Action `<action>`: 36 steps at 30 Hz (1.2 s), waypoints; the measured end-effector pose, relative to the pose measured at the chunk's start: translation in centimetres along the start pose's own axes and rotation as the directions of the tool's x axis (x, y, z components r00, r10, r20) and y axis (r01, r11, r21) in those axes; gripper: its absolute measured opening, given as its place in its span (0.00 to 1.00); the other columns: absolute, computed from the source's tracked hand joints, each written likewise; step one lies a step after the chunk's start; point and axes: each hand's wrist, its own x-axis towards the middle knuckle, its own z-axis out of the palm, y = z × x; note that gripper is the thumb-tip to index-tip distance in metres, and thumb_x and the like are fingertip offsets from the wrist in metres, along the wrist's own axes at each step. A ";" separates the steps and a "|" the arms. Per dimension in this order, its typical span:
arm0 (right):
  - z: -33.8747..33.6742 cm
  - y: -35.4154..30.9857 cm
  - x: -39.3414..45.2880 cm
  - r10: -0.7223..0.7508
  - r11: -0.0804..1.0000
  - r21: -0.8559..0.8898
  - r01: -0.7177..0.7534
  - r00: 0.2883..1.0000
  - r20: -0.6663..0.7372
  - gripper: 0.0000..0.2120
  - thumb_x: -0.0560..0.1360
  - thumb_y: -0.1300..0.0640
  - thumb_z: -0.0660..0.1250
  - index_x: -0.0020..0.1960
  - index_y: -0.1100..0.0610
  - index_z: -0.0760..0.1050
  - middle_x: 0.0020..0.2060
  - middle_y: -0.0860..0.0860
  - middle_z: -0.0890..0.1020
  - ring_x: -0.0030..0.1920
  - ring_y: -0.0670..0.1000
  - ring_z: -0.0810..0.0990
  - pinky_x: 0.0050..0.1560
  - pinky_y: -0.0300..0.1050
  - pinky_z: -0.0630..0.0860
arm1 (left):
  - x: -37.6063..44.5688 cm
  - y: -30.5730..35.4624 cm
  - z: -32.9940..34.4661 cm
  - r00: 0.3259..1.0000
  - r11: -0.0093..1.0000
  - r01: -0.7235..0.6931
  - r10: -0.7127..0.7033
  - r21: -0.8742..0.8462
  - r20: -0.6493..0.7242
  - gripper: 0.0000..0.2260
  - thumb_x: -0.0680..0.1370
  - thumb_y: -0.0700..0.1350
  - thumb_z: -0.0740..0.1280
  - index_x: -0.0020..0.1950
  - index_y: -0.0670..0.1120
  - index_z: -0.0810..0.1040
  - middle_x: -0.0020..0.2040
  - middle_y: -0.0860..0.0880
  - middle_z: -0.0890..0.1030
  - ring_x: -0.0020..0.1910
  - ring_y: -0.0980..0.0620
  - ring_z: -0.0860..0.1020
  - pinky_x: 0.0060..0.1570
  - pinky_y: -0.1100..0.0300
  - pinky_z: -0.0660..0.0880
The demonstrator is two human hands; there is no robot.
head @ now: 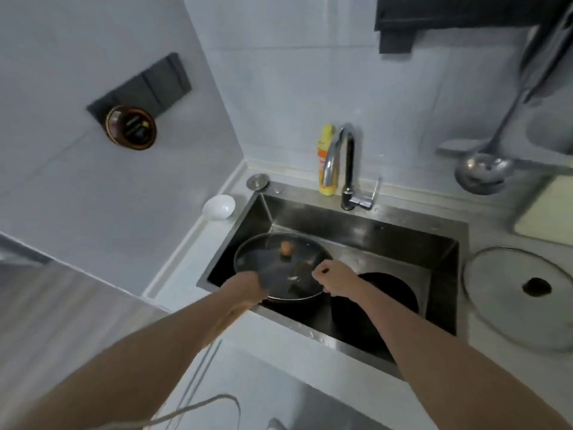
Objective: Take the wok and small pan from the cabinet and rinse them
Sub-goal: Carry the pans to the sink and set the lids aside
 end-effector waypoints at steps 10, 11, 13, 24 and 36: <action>3.8 -3.1 10.3 -0.017 0.986 -0.168 0.008 0.999 -0.051 0.27 0.76 0.45 0.69 0.71 0.55 0.69 0.64 0.55 0.78 0.62 0.56 0.77 0.57 0.44 0.71 | 1.8 -7.1 4.5 0.915 0.926 0.194 -0.053 -0.322 0.400 0.13 0.78 0.50 0.61 0.55 0.42 0.72 0.41 0.45 0.81 0.36 0.47 0.82 0.39 0.58 0.78; 3.9 -3.3 11.7 -0.032 0.982 -0.188 0.024 0.999 -0.038 0.29 0.76 0.46 0.70 0.72 0.55 0.67 0.66 0.55 0.77 0.63 0.56 0.76 0.58 0.45 0.71 | 2.3 -7.5 4.7 0.906 0.922 0.204 -0.050 -0.330 0.420 0.13 0.78 0.51 0.60 0.54 0.43 0.71 0.39 0.47 0.79 0.33 0.49 0.81 0.35 0.60 0.77; 4.2 -3.8 13.9 -0.062 0.972 -0.229 0.057 0.998 -0.013 0.32 0.75 0.46 0.70 0.75 0.54 0.65 0.67 0.55 0.76 0.65 0.57 0.75 0.60 0.46 0.70 | 2.7 -7.7 4.6 0.886 0.918 0.215 -0.040 -0.333 0.462 0.12 0.80 0.53 0.60 0.53 0.45 0.70 0.39 0.48 0.79 0.31 0.52 0.79 0.32 0.60 0.76; 5.9 -3.3 19.6 -0.163 0.894 -0.419 0.157 0.986 0.023 0.18 0.77 0.41 0.65 0.55 0.54 0.69 0.48 0.57 0.81 0.54 0.61 0.80 0.49 0.50 0.73 | 3.6 -8.1 4.9 0.843 0.883 0.283 -0.042 -0.375 0.536 0.18 0.80 0.59 0.61 0.56 0.43 0.71 0.41 0.49 0.79 0.34 0.51 0.80 0.38 0.57 0.79; -0.3 -4.2 10.8 -0.244 0.912 -0.378 0.160 0.951 -0.188 0.16 0.74 0.39 0.67 0.41 0.50 0.67 0.39 0.50 0.80 0.43 0.56 0.79 0.44 0.48 0.74 | 2.0 -6.1 2.6 0.970 0.982 0.052 -0.006 -0.183 0.244 0.19 0.78 0.58 0.62 0.58 0.44 0.76 0.51 0.46 0.82 0.51 0.45 0.81 0.49 0.56 0.74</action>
